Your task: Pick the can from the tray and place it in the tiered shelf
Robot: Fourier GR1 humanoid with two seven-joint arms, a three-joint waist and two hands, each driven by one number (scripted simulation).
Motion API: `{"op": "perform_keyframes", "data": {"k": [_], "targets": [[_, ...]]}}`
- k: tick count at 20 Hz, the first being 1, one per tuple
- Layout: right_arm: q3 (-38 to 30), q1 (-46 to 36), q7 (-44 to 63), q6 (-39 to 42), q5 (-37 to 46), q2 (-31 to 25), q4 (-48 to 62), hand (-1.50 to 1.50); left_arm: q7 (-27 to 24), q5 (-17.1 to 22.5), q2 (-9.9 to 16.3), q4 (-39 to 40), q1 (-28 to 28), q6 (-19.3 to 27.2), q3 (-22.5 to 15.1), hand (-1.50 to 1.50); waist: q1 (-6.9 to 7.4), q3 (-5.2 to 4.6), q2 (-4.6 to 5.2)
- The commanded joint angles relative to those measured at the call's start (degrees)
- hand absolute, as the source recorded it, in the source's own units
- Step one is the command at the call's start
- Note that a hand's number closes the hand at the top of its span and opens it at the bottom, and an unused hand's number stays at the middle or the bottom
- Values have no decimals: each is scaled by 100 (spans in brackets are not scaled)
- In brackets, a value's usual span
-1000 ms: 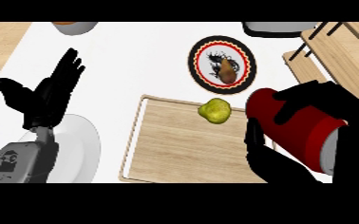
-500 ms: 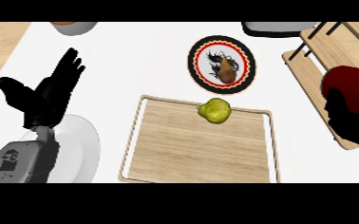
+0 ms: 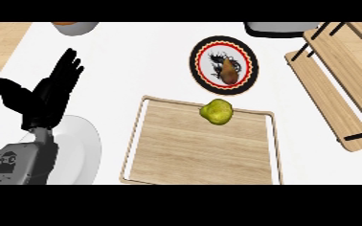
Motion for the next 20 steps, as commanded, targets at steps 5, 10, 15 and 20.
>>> {"op": "perform_keyframes", "data": {"k": [5, 10, 15, 20], "targets": [[-941, 447, -1213, -246, -613, -646, 1247, 150, 299, 67, -3, -455, 169, -104, 98, 0, 50, -3, 3], [-1248, 569, -1951, -391, -875, -1024, 1996, 150, 39, -181, -149, -322, 240, -72, -1, 0, 47, -4, 5], [-1143, 1026, -2313, -580, -936, -852, 1908, 150, 233, -187, -146, 50, -306, -22, 190, 0, 26, -4, 6], [-1621, 798, -2384, -1256, -445, -1257, 3085, -150, 55, -193, -134, 124, -185, -146, 154, 0, 45, -2, 19]]}}
